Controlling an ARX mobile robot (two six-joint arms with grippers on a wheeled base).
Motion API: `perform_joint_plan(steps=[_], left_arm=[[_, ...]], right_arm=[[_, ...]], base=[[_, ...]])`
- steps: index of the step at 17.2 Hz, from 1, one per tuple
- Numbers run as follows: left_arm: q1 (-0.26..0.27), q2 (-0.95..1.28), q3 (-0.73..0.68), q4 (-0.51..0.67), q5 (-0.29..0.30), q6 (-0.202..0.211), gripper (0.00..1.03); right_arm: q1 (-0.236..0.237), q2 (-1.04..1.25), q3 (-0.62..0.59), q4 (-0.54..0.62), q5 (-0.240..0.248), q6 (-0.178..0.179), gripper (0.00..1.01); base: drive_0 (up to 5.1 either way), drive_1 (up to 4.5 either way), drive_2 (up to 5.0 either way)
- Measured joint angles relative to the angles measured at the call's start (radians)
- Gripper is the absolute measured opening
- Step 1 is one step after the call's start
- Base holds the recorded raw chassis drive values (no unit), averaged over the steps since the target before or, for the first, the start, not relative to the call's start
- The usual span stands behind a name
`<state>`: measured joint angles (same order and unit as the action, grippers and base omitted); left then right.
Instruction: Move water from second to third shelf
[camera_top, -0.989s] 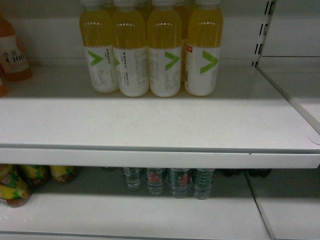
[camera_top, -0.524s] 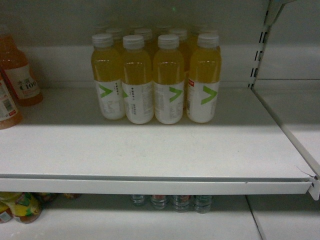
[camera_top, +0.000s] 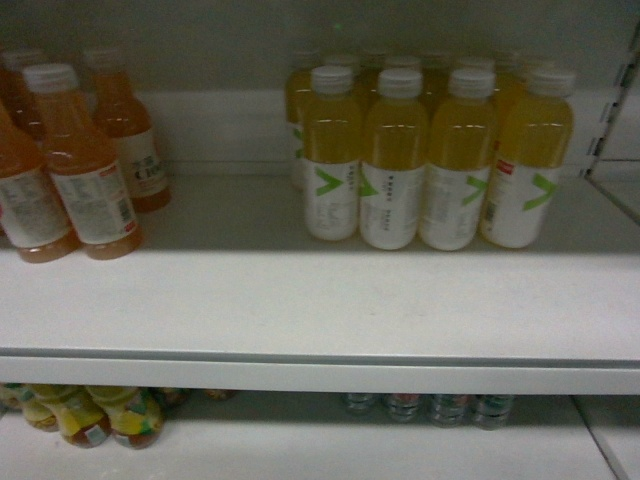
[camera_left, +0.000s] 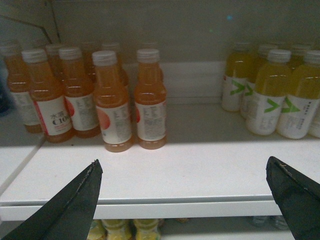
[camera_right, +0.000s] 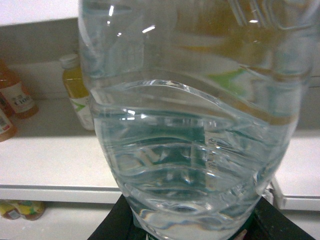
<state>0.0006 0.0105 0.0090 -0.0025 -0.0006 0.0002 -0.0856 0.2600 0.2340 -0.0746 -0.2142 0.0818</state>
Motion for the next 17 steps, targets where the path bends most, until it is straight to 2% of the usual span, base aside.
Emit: perform_joint_plan(steps=[17], left_arm=[[0.000, 0.000, 0.000, -0.003, 0.000, 0.000, 0.98]], right_arm=[[0.000, 0.000, 0.000, 0.002, -0.005, 0.000, 0.36]], base=[[-4.9, 2.64, 2.3]])
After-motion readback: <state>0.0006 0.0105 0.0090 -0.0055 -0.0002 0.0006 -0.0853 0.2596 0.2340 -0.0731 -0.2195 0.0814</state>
